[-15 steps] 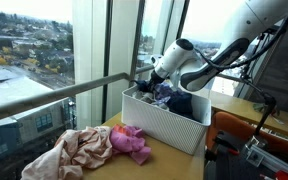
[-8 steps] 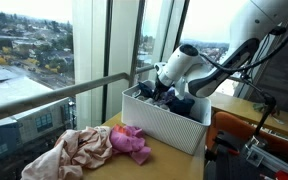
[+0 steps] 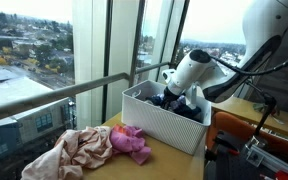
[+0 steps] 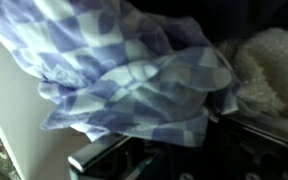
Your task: Put the clothes in the basket
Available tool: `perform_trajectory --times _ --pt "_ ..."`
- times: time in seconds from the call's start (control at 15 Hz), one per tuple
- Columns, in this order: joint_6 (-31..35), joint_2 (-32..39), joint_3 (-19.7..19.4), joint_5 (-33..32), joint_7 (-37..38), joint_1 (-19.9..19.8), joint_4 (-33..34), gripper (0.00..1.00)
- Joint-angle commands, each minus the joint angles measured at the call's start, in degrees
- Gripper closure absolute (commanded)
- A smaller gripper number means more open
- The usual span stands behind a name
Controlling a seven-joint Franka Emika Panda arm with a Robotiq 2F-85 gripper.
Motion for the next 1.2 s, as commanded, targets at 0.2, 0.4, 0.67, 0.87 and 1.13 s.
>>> perform_trajectory --times 0.2,0.4,0.67,0.87,1.13 --pt "0.17 -4.65 -2.66 -3.13 5.08 4.29 -6.27 0.56" --pt "-1.13 -9.67 -4.46 -4.42 6.84 6.69 -8.39 0.35" --pt "-4.07 -17.96 -5.39 -6.27 7.82 10.47 -10.69 0.05" --pt "-6.23 -20.67 -2.73 -4.97 7.88 13.61 -9.53 0.00" --pt "-3.78 -16.34 0.44 -4.17 9.75 17.62 -4.49 0.00"
